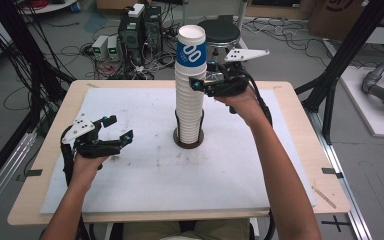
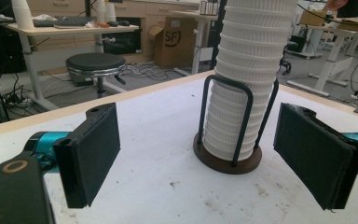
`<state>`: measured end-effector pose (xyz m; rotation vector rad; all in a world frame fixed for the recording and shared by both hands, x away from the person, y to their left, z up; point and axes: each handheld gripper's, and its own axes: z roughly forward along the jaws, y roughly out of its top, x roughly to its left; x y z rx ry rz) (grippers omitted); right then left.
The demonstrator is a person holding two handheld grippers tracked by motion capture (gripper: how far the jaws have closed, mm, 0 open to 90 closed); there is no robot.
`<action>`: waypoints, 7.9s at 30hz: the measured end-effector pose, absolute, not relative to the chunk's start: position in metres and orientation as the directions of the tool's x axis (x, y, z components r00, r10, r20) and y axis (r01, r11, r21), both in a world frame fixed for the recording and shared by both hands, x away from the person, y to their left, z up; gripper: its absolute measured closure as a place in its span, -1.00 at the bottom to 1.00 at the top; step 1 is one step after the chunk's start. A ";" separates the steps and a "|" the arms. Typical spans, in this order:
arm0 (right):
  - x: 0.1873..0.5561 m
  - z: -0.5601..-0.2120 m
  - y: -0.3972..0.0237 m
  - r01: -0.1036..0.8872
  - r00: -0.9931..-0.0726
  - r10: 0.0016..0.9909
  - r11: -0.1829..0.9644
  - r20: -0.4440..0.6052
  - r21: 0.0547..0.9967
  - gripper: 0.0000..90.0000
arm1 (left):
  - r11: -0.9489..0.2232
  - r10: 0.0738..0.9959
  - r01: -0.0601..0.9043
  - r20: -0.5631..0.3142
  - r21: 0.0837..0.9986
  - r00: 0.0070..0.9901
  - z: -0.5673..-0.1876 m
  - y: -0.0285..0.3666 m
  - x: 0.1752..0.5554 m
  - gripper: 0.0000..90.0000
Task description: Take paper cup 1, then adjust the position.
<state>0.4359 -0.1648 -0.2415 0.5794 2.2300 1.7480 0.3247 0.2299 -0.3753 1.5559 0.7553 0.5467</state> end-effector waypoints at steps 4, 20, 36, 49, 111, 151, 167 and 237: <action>0.437 -0.241 -0.163 0.155 -0.889 0.456 0.215 0.041 0.964 -0.63 | -0.023 0.732 0.152 -0.087 0.988 0.676 -0.375 0.230 0.324 -0.68; 0.436 -0.240 -0.164 0.155 -0.889 0.457 0.225 0.036 0.962 -0.55 | -0.006 0.671 0.106 -0.075 0.994 0.737 -0.317 0.224 0.342 -0.68; 0.436 -0.238 -0.163 0.161 -0.890 0.455 0.239 0.036 0.957 -0.55 | -0.064 0.530 0.037 0.003 0.997 0.848 -0.211 0.175 0.395 -0.68; 0.438 -0.237 -0.162 0.156 -0.890 0.455 0.247 0.028 0.956 -0.55 | -0.098 0.489 0.004 0.044 0.995 0.871 -0.171 0.122 0.422 -0.68; 0.420 -0.252 -0.186 0.188 -0.884 0.468 0.349 0.003 0.918 -0.60 | -0.023 0.535 0.016 -0.001 1.000 0.845 -0.184 0.196 0.397 -0.42; 0.347 -0.358 -0.252 0.264 -0.825 0.563 0.293 0.058 0.919 -0.59 | -0.072 0.539 0.124 -0.066 0.990 0.840 -0.336 0.177 0.349 -0.43; 0.334 -0.359 -0.223 0.215 -0.905 0.420 0.324 0.064 0.921 -0.65 | -0.138 0.431 0.127 -0.056 0.982 0.900 -0.338 0.136 0.339 -0.43; 0.322 -0.367 -0.176 0.126 -0.983 0.183 0.564 0.026 0.816 -0.47 | -0.326 0.146 0.143 -0.100 0.934 0.984 -0.337 0.063 0.334 -0.68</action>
